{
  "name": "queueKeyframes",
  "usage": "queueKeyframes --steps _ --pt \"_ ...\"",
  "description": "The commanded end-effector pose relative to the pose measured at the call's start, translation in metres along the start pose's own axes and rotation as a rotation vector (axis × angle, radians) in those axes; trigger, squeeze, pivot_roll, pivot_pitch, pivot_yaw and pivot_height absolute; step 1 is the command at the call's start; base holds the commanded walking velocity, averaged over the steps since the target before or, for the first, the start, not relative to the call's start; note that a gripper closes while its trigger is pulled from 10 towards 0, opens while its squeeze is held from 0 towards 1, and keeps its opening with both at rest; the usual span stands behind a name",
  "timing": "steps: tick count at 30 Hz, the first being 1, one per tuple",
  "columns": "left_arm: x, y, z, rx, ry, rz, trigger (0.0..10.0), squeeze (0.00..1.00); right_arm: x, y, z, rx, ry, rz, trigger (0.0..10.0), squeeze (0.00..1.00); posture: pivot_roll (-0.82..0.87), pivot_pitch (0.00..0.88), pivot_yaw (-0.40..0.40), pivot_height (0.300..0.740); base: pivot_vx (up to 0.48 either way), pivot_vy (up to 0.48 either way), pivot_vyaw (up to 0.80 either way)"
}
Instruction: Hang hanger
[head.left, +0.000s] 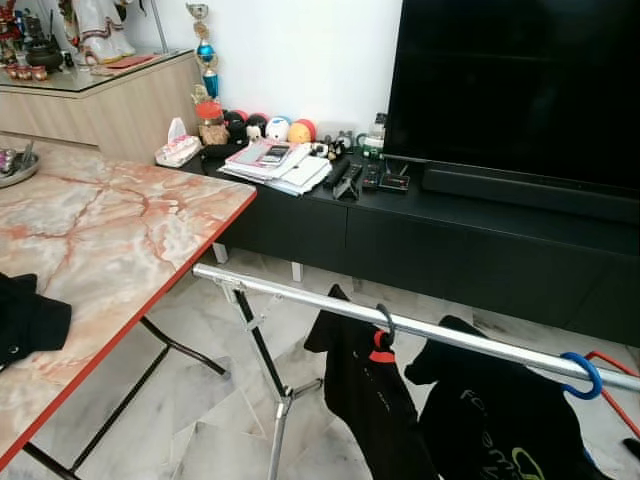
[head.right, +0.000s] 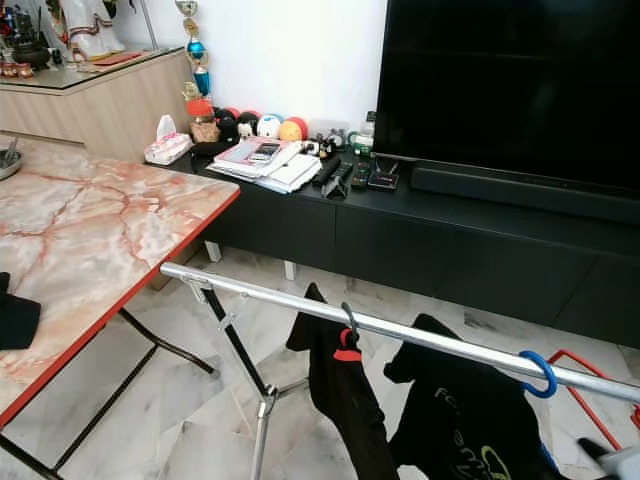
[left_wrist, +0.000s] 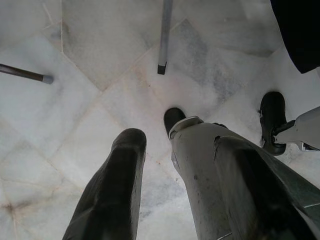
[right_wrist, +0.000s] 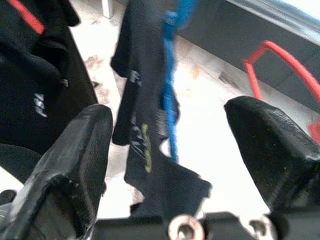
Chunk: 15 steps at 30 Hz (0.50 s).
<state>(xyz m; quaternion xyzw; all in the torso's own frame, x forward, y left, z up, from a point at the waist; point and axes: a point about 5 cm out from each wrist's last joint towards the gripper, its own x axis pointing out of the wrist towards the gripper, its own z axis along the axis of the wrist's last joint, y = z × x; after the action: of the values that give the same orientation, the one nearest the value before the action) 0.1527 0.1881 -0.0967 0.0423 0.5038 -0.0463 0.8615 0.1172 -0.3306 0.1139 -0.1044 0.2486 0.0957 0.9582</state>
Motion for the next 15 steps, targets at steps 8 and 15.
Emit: queueKeyframes --steps 8,15 --pt "0.001 -0.008 -0.002 0.020 0.029 -0.017 10.0 0.00 0.007 -0.021 0.002 0.008 -0.010 -0.089 10.0 0.00 -0.12 0.007 0.001 0.740 0.000 0.000 0.00" --pt "0.002 -0.016 -0.002 0.020 0.036 -0.022 10.0 0.00 0.028 -0.013 -0.001 0.022 -0.027 -0.055 10.0 0.00 -0.11 0.006 0.002 0.740 0.000 0.000 0.00"
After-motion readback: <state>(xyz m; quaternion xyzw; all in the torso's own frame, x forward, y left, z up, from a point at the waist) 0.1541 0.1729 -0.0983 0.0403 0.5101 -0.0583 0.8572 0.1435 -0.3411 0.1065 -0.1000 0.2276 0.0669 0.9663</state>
